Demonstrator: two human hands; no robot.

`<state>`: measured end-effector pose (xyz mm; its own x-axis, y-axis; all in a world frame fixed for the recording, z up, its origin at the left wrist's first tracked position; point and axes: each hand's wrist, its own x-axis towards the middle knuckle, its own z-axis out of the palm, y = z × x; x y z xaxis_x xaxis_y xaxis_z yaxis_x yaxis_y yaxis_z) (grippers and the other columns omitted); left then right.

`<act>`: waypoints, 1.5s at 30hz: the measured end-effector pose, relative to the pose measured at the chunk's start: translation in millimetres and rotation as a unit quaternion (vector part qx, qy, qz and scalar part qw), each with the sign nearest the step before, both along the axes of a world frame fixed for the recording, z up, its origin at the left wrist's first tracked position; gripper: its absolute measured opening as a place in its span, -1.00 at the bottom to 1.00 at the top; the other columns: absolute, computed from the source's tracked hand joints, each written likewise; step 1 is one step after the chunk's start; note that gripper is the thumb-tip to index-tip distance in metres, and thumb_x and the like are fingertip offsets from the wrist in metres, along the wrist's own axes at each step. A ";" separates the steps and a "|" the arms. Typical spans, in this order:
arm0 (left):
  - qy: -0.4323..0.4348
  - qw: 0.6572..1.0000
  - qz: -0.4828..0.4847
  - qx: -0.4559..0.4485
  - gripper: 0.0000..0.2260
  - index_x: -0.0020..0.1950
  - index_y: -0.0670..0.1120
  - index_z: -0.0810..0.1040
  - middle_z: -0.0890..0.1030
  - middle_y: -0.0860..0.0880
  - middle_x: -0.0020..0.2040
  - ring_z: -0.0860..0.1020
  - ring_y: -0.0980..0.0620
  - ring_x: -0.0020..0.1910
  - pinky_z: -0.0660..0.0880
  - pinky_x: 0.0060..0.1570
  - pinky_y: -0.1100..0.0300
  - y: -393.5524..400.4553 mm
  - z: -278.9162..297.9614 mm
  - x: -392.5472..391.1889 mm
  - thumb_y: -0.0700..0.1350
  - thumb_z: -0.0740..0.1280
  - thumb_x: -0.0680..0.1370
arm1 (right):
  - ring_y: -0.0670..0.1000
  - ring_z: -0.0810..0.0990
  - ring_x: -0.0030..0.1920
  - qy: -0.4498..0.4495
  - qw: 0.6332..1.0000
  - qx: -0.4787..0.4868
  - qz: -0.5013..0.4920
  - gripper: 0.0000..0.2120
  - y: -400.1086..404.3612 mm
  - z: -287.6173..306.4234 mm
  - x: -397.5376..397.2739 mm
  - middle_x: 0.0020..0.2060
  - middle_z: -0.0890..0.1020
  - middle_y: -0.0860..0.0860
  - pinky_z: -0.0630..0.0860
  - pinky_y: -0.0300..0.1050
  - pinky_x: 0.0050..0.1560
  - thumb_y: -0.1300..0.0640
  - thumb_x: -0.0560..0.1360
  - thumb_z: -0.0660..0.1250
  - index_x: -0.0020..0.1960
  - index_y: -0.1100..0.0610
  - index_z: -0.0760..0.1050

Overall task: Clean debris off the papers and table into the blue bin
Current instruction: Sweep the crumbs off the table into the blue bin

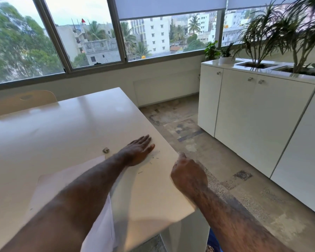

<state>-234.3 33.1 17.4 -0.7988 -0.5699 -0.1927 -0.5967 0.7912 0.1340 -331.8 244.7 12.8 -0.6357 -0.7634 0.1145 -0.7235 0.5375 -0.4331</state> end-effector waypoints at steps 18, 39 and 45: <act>0.040 0.989 0.139 -0.001 -0.23 0.59 -0.09 -0.18 -0.15 -0.04 0.60 -0.14 0.05 0.57 -0.18 0.47 0.17 85.5 -7.1 17.5 0.38 -0.23 0.54 | 0.15 0.62 -0.07 -0.044 0.999 -0.020 -0.013 -0.75 1.0 5.8 -6.2 -0.04 0.63 0.15 0.47 -0.12 -0.20 0.17 0.49 0.13 0.08 0.23 0.47; 0.053 0.999 0.006 -0.003 -0.42 0.60 0.02 -0.08 -0.05 0.03 0.60 -0.07 0.13 0.56 -0.12 0.48 0.18 100.3 2.3 -28.8 0.24 -0.16 0.64 | 0.08 0.59 -0.18 -0.048 0.997 -0.057 0.024 -0.73 11.4 -7.7 -18.4 -0.09 0.66 0.10 0.46 -0.15 -0.24 0.13 0.55 0.13 0.16 0.15 0.51; 0.167 0.978 -0.071 0.099 -0.51 0.58 0.09 0.06 0.08 0.13 0.58 0.03 0.19 0.53 -0.05 0.49 0.21 128.3 1.4 18.0 0.10 0.06 0.66 | 0.08 0.63 -0.14 -0.098 0.991 -0.085 -0.014 -0.69 12.7 -7.4 -22.2 -0.05 0.68 0.09 0.48 -0.20 -0.26 0.22 0.44 0.22 0.14 0.14 0.56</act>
<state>-216.3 161.4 18.8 -0.9044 -0.4266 -0.0038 -0.3800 0.8015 0.4617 -354.0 257.4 5.4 -0.6794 -0.7252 0.1119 -0.6023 0.4640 -0.6495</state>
